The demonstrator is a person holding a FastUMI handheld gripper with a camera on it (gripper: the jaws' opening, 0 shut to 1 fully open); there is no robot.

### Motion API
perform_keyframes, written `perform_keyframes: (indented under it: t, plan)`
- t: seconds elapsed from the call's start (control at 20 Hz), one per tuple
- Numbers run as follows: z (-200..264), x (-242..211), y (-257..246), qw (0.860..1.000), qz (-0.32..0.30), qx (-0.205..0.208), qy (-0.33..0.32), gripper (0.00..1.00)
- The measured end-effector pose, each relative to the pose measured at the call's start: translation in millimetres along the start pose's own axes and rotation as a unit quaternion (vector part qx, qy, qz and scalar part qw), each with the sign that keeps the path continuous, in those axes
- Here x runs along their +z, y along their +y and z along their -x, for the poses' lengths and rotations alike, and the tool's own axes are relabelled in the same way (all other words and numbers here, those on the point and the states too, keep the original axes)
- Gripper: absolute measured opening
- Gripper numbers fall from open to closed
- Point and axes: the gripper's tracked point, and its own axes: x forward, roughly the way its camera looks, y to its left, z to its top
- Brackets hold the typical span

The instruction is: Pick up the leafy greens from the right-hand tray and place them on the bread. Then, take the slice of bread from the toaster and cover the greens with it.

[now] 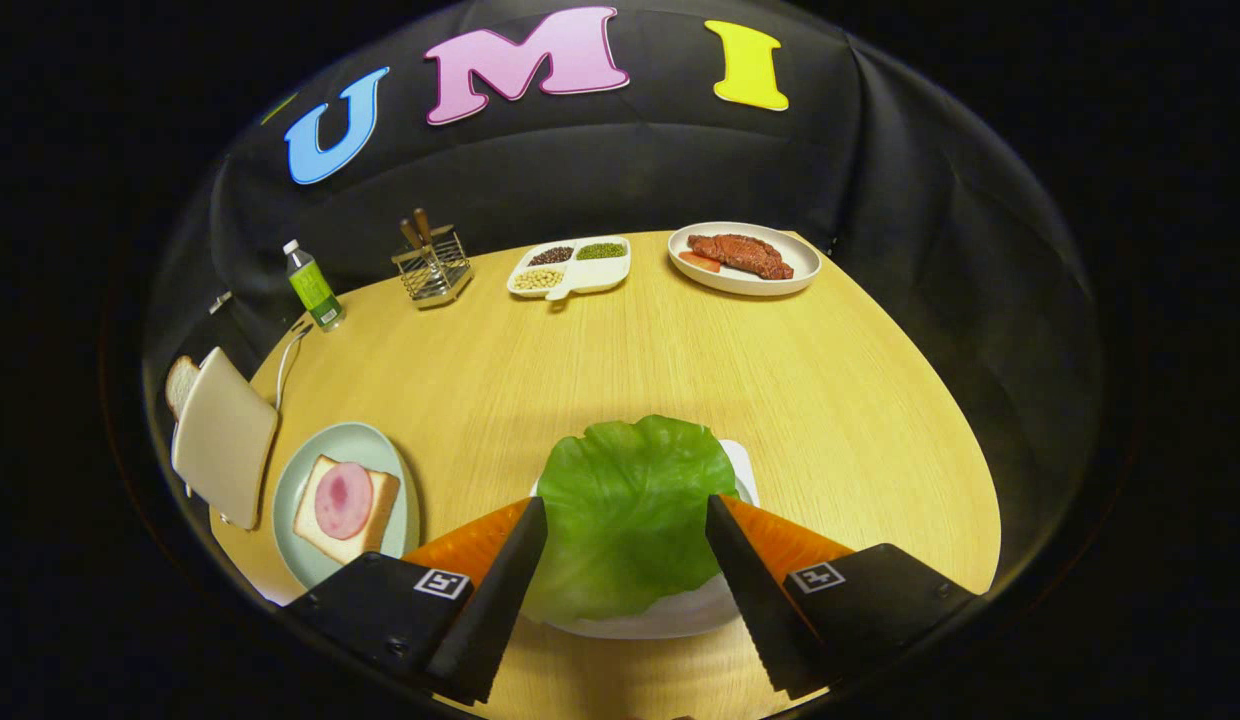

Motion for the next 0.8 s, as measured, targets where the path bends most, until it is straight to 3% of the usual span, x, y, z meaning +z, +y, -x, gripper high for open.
perform_keyframes:
  t: [0.65, 0.75, 0.8]
  plan:
    - [-19, -17, -6, 0.999, 0.039, -0.009, 0.016, 0.94]
    - [-18, -16, -2, 0.999, 0.041, -0.003, 0.018, 0.89]
    - [-19, -18, 0, 0.999, 0.043, -0.003, 0.018, 0.74]
